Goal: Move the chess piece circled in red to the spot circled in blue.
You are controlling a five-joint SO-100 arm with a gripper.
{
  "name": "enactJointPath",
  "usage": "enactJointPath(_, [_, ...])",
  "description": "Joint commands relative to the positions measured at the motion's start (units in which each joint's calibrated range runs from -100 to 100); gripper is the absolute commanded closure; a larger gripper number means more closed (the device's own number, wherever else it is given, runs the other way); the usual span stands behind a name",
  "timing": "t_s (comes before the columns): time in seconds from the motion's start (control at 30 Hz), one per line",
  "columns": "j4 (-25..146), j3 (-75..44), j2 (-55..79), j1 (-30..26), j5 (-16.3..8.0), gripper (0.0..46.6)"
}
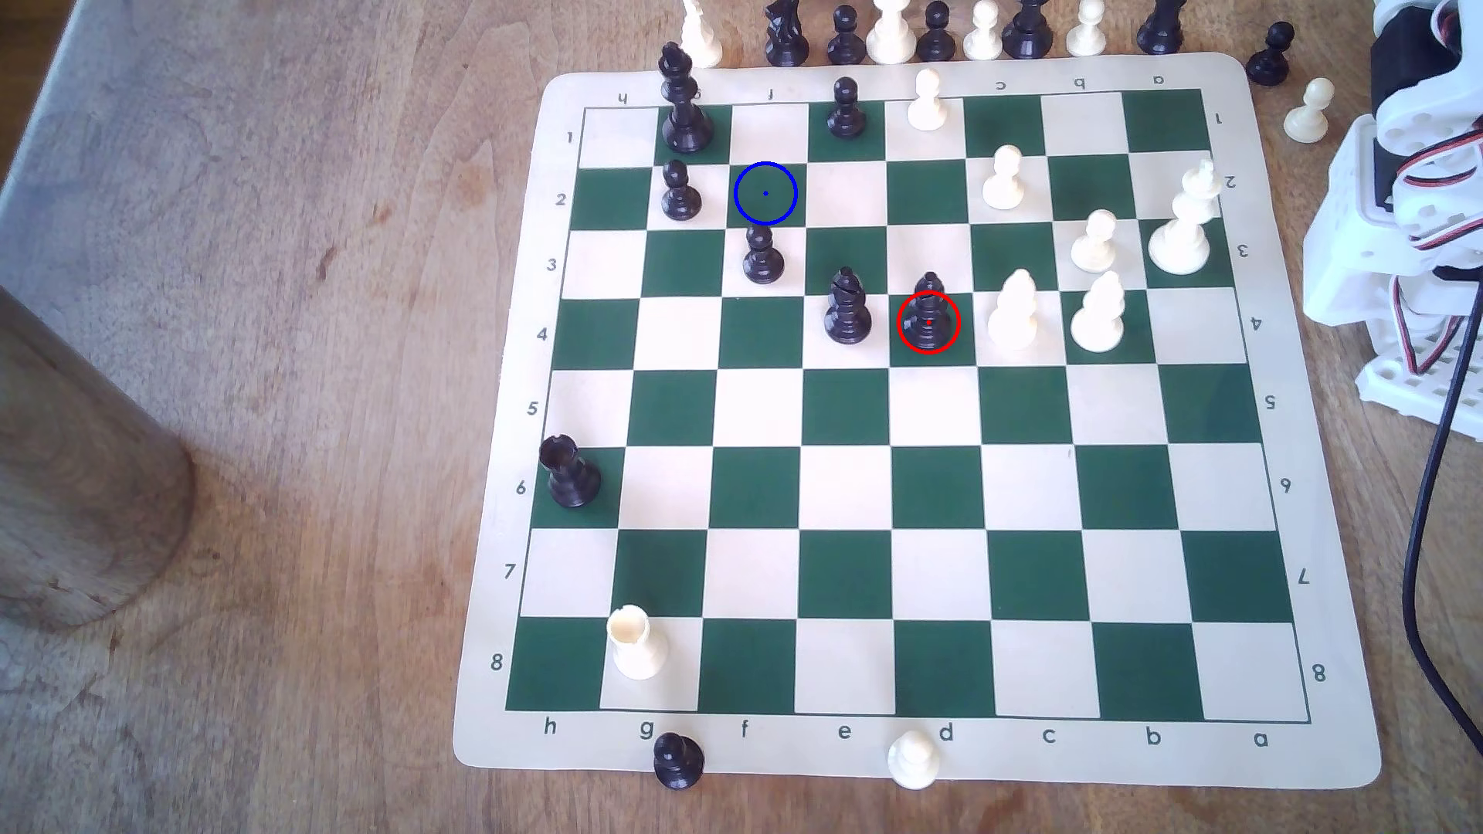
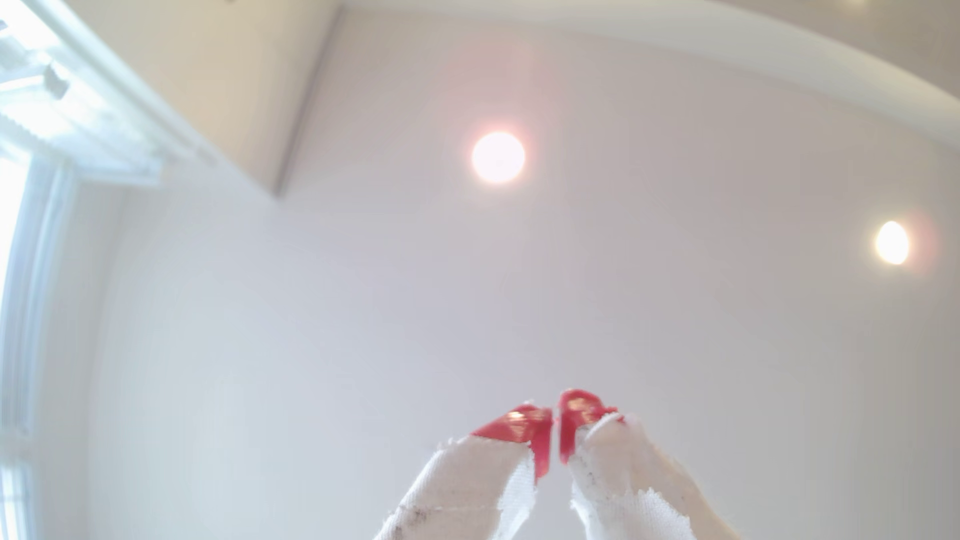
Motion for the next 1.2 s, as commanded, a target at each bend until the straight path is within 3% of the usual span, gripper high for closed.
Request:
enactJointPath(0.0, [1.6, 1.3, 0.1, -4.1, 0.1, 46.5])
enactJointPath(0.17, [12.2, 0.1, 0.0, -3.7, 0.1, 46.5])
enactJointPath(0.47, [54.7, -10.6, 0.0, -3.1, 0.1, 46.5])
enactJointPath(0.6, [89.9, -18.9, 0.1, -0.7, -0.3, 46.5])
enactJointPath(0.67, [98.3, -19.8, 0.1, 2.0, -0.3, 46.5])
enactJointPath(0.97, [136.6, -26.2, 0.1, 1.7, -0.4, 46.2])
enactJointPath(1.07, [139.0, -26.3, 0.1, -0.9, -2.0, 43.0])
enactJointPath(1.1, [144.3, -27.2, 0.1, -1.2, -2.0, 36.2])
enactJointPath(1.17, [149.1, -28.7, 1.0, -1.9, -1.7, 33.3])
